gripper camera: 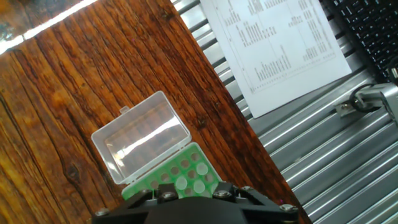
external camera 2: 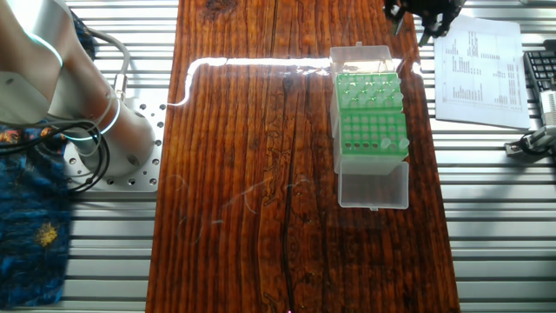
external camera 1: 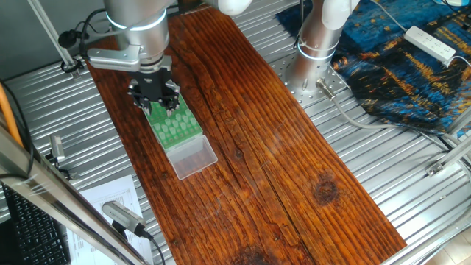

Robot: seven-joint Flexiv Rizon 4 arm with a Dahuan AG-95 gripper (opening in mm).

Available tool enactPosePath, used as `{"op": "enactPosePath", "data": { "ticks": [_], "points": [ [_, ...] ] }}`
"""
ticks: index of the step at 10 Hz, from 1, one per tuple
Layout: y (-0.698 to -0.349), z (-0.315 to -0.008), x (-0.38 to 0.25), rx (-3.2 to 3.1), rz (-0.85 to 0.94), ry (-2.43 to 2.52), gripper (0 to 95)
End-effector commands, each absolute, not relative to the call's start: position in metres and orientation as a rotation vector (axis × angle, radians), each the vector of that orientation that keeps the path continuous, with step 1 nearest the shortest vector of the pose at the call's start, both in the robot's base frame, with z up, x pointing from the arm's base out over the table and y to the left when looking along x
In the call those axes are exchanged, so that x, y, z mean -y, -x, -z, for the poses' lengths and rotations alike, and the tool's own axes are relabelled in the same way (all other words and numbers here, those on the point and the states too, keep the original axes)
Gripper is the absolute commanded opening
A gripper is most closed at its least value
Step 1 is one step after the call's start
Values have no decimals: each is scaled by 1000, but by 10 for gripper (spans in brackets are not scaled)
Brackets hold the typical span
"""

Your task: Transfer all large pipette tips from one holder to another

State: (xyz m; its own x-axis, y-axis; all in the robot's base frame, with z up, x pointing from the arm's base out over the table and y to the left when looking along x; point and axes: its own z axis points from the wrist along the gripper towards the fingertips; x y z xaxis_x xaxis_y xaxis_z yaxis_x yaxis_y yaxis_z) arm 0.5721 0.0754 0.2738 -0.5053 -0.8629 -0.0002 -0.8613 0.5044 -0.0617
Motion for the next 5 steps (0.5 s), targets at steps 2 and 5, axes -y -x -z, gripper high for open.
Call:
{"op": "enactPosePath", "data": {
  "ticks": [2,5],
  "points": [
    [-561,-274,-49,-2715,119,1555,190],
    [-545,-267,-8,-2776,91,1392,190]
  ]
}}
